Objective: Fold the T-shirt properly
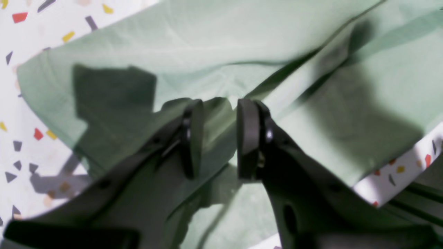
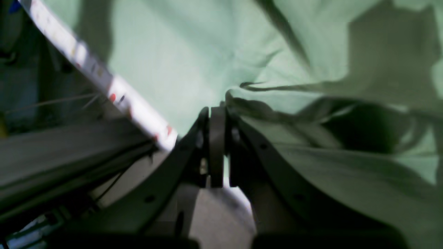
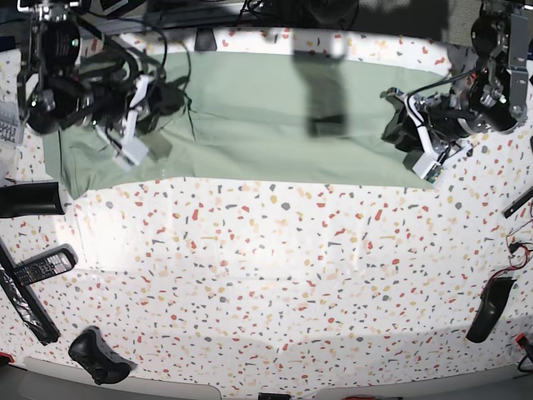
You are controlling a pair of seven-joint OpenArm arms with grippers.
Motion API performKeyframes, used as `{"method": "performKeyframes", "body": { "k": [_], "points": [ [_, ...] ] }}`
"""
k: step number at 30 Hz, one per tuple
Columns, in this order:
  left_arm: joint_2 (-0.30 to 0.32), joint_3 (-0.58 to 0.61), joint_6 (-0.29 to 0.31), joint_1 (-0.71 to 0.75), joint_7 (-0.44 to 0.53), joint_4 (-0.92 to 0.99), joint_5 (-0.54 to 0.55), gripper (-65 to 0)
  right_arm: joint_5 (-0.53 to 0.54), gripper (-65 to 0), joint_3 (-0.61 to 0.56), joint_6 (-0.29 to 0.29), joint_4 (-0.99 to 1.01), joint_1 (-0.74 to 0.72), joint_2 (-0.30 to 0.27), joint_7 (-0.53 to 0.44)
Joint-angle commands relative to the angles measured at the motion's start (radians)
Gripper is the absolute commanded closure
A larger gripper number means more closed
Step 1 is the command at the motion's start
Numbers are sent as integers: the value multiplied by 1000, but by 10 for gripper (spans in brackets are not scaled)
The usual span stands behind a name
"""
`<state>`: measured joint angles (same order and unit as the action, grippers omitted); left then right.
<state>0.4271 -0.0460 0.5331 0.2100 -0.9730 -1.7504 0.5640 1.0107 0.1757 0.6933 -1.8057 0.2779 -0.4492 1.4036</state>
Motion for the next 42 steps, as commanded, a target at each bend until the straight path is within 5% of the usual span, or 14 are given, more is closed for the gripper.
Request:
{"method": "performKeyframes", "body": {
  "k": [1,11,20,30,35,42],
  "points": [
    [11,-6,6,-8,12,-16,14,-151,19,0,6,5,-29,20,-13,-7],
    [11,-6,6,-8,-8,-16,12,-151,18,0,8,5,-112,236,-13,-7],
    [11,-6,6,-7,-79,-16,12,-151,9,0,8,5,-112,273,-13,-138],
    [11,-6,6,-8,-81,-16,12,-151,-200,0,9,5,-112,263,-11,-335],
    [11,-6,6,-8,-77,-16,6,-151,-200,0,41,5,-112,182,56,-354],
    [11,-6,2,-7,-92,-16,-155,-151,-231,0,93,5,-112,80,151,-357]
  ]
}}
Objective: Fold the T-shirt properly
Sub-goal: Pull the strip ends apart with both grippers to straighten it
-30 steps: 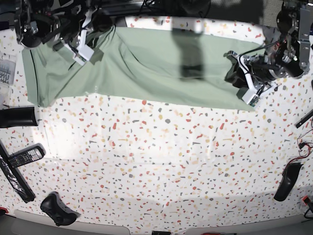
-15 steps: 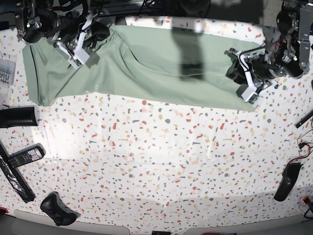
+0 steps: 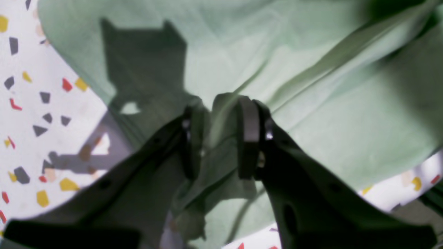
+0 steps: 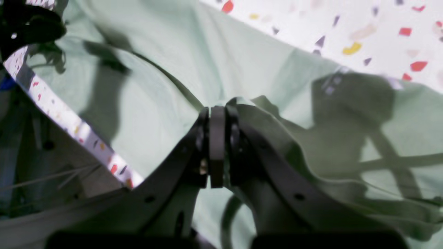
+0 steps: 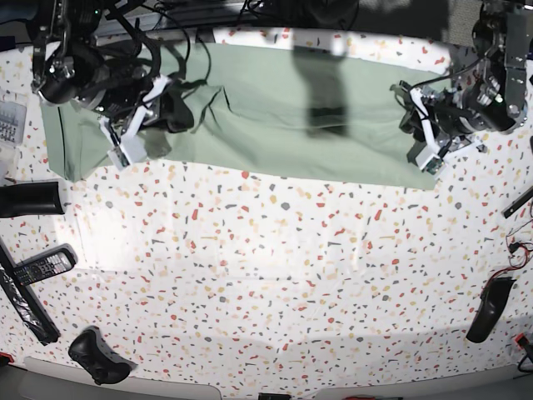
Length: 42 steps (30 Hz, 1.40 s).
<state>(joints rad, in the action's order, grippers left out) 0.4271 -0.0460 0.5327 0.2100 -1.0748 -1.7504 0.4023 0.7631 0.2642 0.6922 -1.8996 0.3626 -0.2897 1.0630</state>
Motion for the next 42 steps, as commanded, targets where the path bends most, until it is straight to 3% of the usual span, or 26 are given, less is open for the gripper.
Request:
{"method": "performKeyframes", "body": {
  "k": [1,7,11,15,19,23,27,32,38,42],
  "points": [
    [11,-6,3,-7,-1,-16,9,-151,0,0,5,6,-18,-5,-3,-16],
    [12,-6,3,-7,-38,-16,13,-151,-112,0,5,6,-18,2,-1,2],
    [12,-6,3,-7,-58,-16,-42,-151,-153,0,5,6,-18,6,-2,53],
    [14,-6,3,-7,-51,-16,-60,-151,-162,-191,5,6,-18,6,-2,66],
    [14,-6,3,-7,-50,-16,-61,-151,-162,-277,5,6,-18,6,-5,60],
    [14,-6,3,-8,-50,-16,-61,-151,-161,-283,33,6,-18,-3,-15,41],
    [14,-6,3,-7,-50,-16,-61,-151,-154,-283,138,6,-18,-11,-15,-44],
    [14,-6,3,-7,-50,-16,-61,-151,-195,-282,263,6,10,-12,-14,-64],
    [14,-6,3,-7,-51,-16,-61,-151,-216,-282,227,6,233,-22,-16,-198],
    [26,-6,3,0,-54,-16,-63,-151,-346,-282,187,6,402,-78,-24,-220]
  ]
}}
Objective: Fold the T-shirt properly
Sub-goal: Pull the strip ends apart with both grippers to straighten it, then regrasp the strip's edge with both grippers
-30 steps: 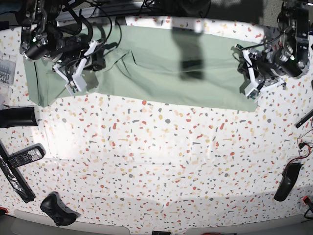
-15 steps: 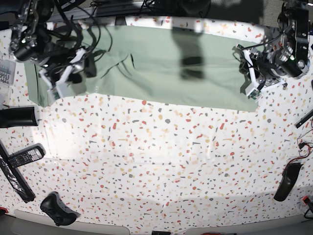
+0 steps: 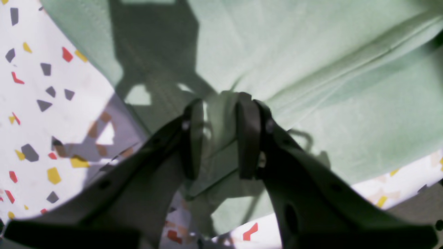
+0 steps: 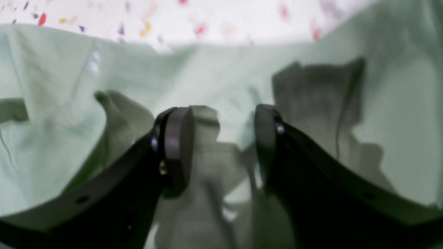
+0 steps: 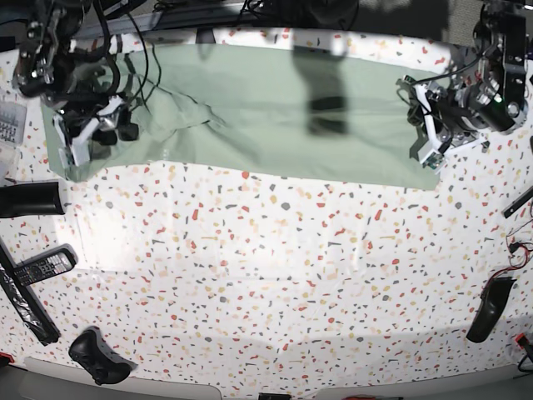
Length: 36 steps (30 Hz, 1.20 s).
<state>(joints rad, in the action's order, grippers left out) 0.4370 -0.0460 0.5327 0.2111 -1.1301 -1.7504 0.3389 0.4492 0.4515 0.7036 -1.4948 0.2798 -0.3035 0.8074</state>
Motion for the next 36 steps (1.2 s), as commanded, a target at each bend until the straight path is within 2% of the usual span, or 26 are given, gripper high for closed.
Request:
{"method": "performKeyframes", "body": {
  "k": [1,4,6,10,12,18,24,36],
  "points": [
    [26,-6,3,5,1,-16,1,-151,-59,-282,-1,-5,34,-8,-19,24],
    [65,-6,3,37,12,-16,1,-151,-83,-282,0,-5,109,-36,-63,23],
    [96,-6,2,68,52,-16,2,-151,-78,-282,0,-5,116,-34,-92,31],
    [132,-6,-103,136,208,-16,2,-151,-26,-282,0,-5,116,-34,-118,49],
    [128,-6,-130,140,220,-16,2,-151,19,-282,0,-5,116,-41,-116,50],
    [126,-6,-130,141,218,-16,2,-151,29,-282,0,-5,116,-64,-86,68],
    [126,-6,-130,138,238,14,2,-151,30,-282,-1,-5,116,-64,-81,62],
    [126,-6,-127,26,283,320,2,-151,21,-282,-1,-5,116,-80,-66,17]
  ]
}}
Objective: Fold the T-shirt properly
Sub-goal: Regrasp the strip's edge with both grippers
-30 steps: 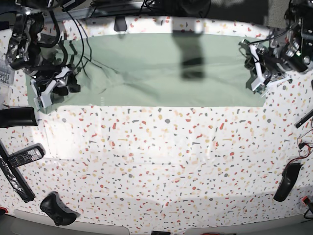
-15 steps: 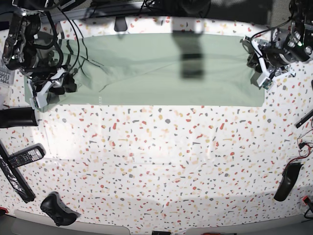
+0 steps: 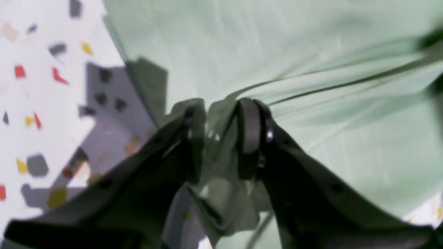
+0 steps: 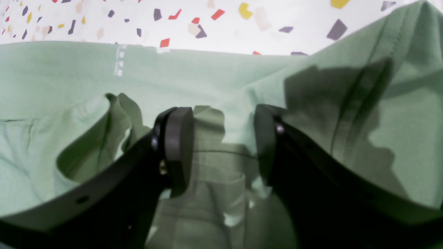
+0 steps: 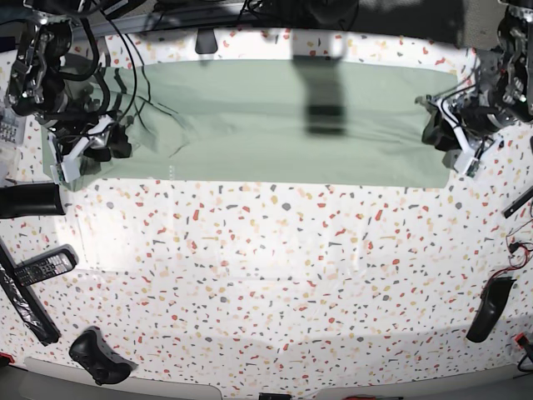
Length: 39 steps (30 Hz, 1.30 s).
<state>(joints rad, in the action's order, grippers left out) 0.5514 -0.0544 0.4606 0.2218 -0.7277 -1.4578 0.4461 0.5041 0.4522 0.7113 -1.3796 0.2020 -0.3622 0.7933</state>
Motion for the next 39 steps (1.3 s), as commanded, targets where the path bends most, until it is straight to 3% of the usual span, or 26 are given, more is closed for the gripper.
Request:
{"method": "performKeyframes", "body": {
  "k": [1,7,10,13,19,24,27,33,39],
  "points": [
    [11,3,-53,9,-127,42,-105,-151,-34,-282,-2,-13,1,-6,-1,33],
    [11,3,-55,19,-171,-73,-95,-151,-36,-282,-2,-13,1,-8,36,52],
    [12,3,-109,19,-188,-196,-87,-153,-36,-282,-1,-13,1,-8,38,56],
    [12,3,-140,19,-180,-301,-87,-199,-36,-282,-1,-13,1,-8,38,56],
    [11,3,-146,19,-127,-416,-77,-340,-36,-282,-1,-13,1,-8,38,62],
    [4,3,-238,19,-122,-427,-34,-359,-36,-282,-1,-13,1,-8,38,63],
    [-39,3,-261,19,-122,-392,-35,-359,-29,-282,-1,-13,1,-8,38,63],
    [-182,3,-270,18,-105,-237,-43,-359,-29,-282,-1,-13,1,-8,38,63],
    [-230,3,-270,17,-120,-48,-109,-359,-29,-282,-1,-13,1,-8,38,61]
  ]
}}
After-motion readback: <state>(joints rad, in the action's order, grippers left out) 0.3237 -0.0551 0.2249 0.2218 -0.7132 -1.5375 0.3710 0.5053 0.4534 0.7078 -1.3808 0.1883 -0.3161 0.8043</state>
